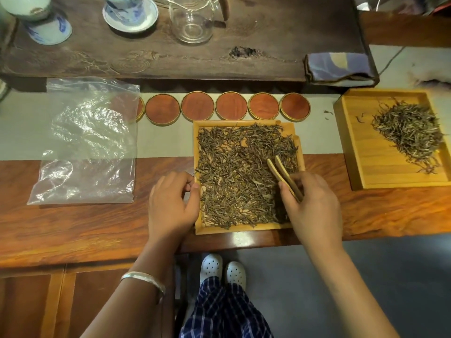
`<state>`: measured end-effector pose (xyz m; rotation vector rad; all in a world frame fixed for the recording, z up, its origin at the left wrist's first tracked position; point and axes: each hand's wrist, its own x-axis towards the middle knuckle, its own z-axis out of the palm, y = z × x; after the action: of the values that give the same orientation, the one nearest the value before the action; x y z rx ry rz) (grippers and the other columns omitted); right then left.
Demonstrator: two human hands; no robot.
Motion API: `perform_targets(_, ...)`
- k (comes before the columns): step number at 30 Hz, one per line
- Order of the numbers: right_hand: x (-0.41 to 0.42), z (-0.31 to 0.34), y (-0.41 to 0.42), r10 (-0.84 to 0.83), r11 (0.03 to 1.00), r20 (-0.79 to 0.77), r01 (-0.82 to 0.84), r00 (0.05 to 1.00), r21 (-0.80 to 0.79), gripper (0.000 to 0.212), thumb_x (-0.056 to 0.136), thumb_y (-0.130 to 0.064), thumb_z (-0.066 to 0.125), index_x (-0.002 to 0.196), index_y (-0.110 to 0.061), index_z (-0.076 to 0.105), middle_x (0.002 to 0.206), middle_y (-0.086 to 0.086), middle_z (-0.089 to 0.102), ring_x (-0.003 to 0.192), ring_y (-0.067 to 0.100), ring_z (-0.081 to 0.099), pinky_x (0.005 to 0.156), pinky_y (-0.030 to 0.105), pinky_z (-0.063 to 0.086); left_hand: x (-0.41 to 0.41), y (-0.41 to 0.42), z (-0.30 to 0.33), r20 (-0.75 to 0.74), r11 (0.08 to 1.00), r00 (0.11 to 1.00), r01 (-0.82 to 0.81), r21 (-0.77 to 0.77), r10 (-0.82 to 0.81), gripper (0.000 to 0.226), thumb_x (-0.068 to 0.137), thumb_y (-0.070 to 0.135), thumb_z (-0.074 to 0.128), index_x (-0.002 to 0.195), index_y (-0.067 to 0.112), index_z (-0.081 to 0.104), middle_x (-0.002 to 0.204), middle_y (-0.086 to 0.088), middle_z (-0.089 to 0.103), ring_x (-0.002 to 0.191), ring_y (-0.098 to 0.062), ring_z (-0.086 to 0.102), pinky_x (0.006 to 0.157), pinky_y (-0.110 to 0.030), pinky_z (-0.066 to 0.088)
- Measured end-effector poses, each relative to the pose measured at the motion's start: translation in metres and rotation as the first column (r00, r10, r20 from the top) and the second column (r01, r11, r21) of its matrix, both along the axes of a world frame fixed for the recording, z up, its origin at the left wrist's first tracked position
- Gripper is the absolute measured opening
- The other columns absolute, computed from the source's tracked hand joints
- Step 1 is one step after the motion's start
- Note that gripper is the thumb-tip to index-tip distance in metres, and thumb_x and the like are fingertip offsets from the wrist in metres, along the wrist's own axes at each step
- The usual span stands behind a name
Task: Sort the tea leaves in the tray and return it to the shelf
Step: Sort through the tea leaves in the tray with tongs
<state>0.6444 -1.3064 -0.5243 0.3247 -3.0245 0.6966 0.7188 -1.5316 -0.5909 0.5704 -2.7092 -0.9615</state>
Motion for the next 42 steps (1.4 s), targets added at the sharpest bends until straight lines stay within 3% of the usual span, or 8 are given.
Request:
perform_targets(14,0.000,-0.001,0.019,-0.035,0.998,0.024,0.034,0.999,0.055,0.021,0.090,-0.026,0.062,0.100,-0.008,0.064,0.092,0.007,0.060,0.077,0.027,0.060,0.059,0.027,0.036,-0.001,0.001,0.000,-0.020,1.000,1.000,0.010,-0.029,-0.011,0.015,0.087,0.029,0.049,0.076,0.019,0.049,0.072,0.006,0.042,0.070,-0.018,0.039,0.064,-0.032,0.029)
perform_targets(27,0.027,0.000,0.011,0.052,0.996,0.028,-0.051,0.998,-0.067,0.017,0.087,-0.023,0.067,0.097,-0.010,0.065,0.087,0.002,0.061,0.070,0.021,0.059,0.054,0.028,0.045,-0.001,0.000,-0.001,-0.004,0.998,1.000,0.012,-0.063,-0.012,0.016,0.088,0.027,0.050,0.078,0.015,0.053,0.073,0.002,0.047,0.071,-0.020,0.042,0.063,-0.033,0.029)
perform_targets(36,0.046,0.002,0.003,0.087,0.995,0.094,-0.082,0.992,-0.060,0.017,0.088,-0.027,0.064,0.099,-0.014,0.064,0.088,-0.003,0.060,0.071,0.015,0.058,0.052,0.031,0.050,-0.001,0.000,-0.002,-0.010,0.998,1.000,0.006,-0.064,-0.007,0.016,0.088,0.029,0.048,0.077,0.017,0.051,0.073,0.004,0.046,0.071,-0.019,0.041,0.063,-0.031,0.027)
perform_targets(42,0.039,0.007,0.007,0.089,0.996,0.124,-0.087,0.988,-0.015,0.017,0.089,-0.029,0.063,0.099,-0.015,0.064,0.091,-0.001,0.060,0.076,0.022,0.061,0.056,0.038,0.051,-0.001,0.000,0.001,-0.017,0.999,1.000,0.018,-0.041,-0.019,0.016,0.087,0.029,0.047,0.078,0.017,0.052,0.073,0.004,0.044,0.070,-0.021,0.043,0.063,-0.033,0.031)
